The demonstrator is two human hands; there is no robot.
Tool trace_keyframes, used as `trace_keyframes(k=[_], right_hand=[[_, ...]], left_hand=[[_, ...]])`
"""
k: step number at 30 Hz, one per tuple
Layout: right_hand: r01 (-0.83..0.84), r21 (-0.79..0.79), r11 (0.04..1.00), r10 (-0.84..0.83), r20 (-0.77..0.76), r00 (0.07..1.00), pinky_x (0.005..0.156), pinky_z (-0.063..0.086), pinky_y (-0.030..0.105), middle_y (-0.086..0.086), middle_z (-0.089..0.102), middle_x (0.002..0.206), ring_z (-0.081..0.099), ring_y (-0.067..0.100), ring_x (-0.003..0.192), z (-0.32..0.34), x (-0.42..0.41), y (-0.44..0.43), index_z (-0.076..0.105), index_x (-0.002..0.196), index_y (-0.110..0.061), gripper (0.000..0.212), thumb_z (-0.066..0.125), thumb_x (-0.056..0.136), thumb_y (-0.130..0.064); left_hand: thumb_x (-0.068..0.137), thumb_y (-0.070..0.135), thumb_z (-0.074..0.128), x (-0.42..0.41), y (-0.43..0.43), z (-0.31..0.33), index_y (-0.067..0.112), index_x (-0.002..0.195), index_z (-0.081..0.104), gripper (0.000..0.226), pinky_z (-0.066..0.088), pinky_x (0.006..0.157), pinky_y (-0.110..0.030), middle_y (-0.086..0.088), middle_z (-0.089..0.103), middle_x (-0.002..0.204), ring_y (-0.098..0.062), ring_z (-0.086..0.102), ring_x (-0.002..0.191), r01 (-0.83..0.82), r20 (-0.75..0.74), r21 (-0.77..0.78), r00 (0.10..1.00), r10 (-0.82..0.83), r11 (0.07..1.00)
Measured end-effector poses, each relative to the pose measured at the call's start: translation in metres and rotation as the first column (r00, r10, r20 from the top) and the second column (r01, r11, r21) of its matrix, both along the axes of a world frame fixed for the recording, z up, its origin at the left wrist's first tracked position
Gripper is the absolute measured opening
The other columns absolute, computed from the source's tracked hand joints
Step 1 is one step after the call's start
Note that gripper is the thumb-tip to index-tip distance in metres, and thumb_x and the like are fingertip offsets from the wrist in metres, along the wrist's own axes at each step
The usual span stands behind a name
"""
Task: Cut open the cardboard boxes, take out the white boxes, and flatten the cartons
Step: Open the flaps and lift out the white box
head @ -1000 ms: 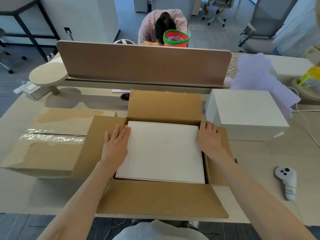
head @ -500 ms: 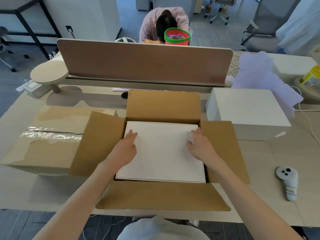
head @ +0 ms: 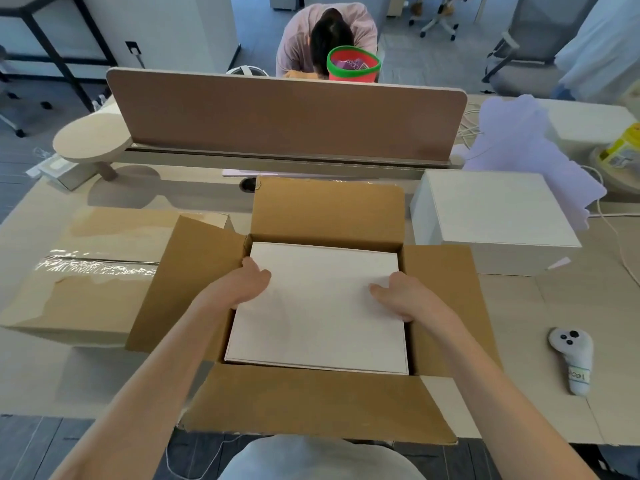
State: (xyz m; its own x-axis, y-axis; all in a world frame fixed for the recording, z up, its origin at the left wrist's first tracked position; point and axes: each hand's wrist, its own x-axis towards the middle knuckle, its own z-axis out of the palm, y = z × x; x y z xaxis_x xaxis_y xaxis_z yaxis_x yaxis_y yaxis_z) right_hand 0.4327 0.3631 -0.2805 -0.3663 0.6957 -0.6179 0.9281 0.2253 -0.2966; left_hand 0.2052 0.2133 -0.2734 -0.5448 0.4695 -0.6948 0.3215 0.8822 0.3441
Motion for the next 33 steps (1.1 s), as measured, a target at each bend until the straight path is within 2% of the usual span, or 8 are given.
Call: trace_keyframes(k=[3, 8, 10, 13, 18, 24, 29, 33], right_hand=[[0.098, 0.033, 0.995, -0.093, -0.120, 0.988, 0.054, 0.038, 0.027, 0.005, 0.056, 0.086, 0.054, 0.019, 0.069, -0.005, 0.008, -0.003, 0.048, 0.096, -0.008, 0.036, 0.044, 0.097, -0.044], [0.163, 0.062, 0.985, -0.144, -0.235, 0.961, 0.059, 0.035, 0.029, 0.003, 0.052, 0.078, 0.051, 0.021, 0.071, -0.001, 0.013, -0.008, 0.045, 0.079, -0.011, 0.033, 0.045, 0.097, -0.038], [0.174, 0.116, 0.978, -0.139, -0.260, 0.956, 0.058, 0.033, 0.030, 0.002, 0.049, 0.074, 0.049, 0.023, 0.072, 0.003, 0.014, -0.010, 0.039, 0.072, -0.013, 0.034, 0.044, 0.097, -0.036], [0.152, 0.236, 0.960, -0.084, -0.276, 0.957, 0.051, 0.027, 0.030, -0.001, 0.041, 0.064, 0.044, 0.022, 0.064, 0.018, 0.015, -0.008, 0.032, 0.065, -0.017, 0.037, 0.042, 0.097, -0.033], [0.125, 0.428, 0.895, 0.003, -0.285, 0.958, 0.054, 0.035, 0.031, 0.004, 0.054, 0.062, 0.054, 0.026, 0.063, 0.046, 0.016, 0.001, 0.051, 0.066, -0.008, 0.040, 0.041, 0.098, -0.030], [0.164, 0.526, 0.835, 0.044, -0.360, 0.932, 0.052, 0.032, 0.032, 0.004, 0.039, 0.052, 0.039, 0.022, 0.050, 0.082, 0.012, 0.016, 0.036, 0.055, -0.011, 0.041, 0.048, 0.094, -0.019], [0.201, 0.554, 0.808, 0.042, -0.395, 0.918, 0.056, 0.037, 0.032, 0.006, 0.047, 0.056, 0.046, 0.032, 0.059, 0.101, 0.017, 0.030, 0.041, 0.054, -0.013, 0.038, 0.048, 0.091, -0.017], [0.238, 0.547, 0.802, 0.009, -0.410, 0.912, 0.063, 0.043, 0.032, 0.006, 0.053, 0.066, 0.049, 0.033, 0.069, 0.112, 0.024, 0.037, 0.051, 0.064, -0.014, 0.027, 0.048, 0.090, -0.020]], left_hand=[[0.104, 0.028, 0.025, 0.015, 0.005, -0.007, 0.007, 0.153, -0.005, 0.061, 0.028, 0.109, -0.042, -0.022, 0.020, 0.155, -0.037, 0.032, 0.136, -0.008, -0.081, -0.038, 0.997, 0.005, 0.999], [0.100, 0.019, 0.028, 0.015, 0.003, -0.003, 0.009, 0.151, 0.007, 0.056, 0.037, 0.094, -0.037, -0.019, 0.037, 0.143, -0.034, 0.044, 0.120, -0.014, -0.106, 0.028, 0.994, 0.017, 1.000], [0.100, 0.019, 0.028, 0.018, -0.001, 0.005, 0.011, 0.153, 0.004, 0.058, 0.036, 0.096, -0.037, -0.018, 0.033, 0.149, -0.035, 0.041, 0.128, -0.002, -0.118, 0.021, 0.993, 0.004, 1.000], [0.099, 0.023, 0.029, 0.015, -0.006, 0.018, 0.012, 0.148, 0.019, 0.051, 0.041, 0.102, -0.044, -0.017, 0.039, 0.144, -0.035, 0.045, 0.123, 0.010, -0.127, 0.067, 0.992, -0.002, 0.998], [0.099, 0.025, 0.027, 0.011, -0.008, 0.043, 0.017, 0.150, 0.021, 0.051, 0.039, 0.103, -0.044, -0.014, 0.036, 0.149, -0.037, 0.041, 0.130, 0.038, -0.203, 0.135, 0.979, -0.010, 0.990], [0.101, 0.019, 0.025, 0.011, -0.001, 0.080, 0.010, 0.145, 0.032, 0.045, 0.039, 0.096, -0.039, -0.014, 0.040, 0.147, -0.033, 0.042, 0.128, 0.107, -0.305, 0.142, 0.950, -0.059, 0.984], [0.102, 0.015, 0.025, 0.004, 0.014, 0.104, 0.006, 0.128, 0.048, 0.036, 0.042, 0.097, -0.041, -0.017, 0.052, 0.134, -0.034, 0.051, 0.114, 0.129, -0.388, 0.201, 0.921, -0.042, 0.971], [0.103, 0.018, 0.026, 0.003, 0.026, 0.125, 0.007, 0.116, 0.053, 0.032, 0.040, 0.102, -0.043, -0.018, 0.053, 0.132, -0.037, 0.050, 0.118, 0.110, -0.398, 0.245, 0.918, -0.003, 0.963]])
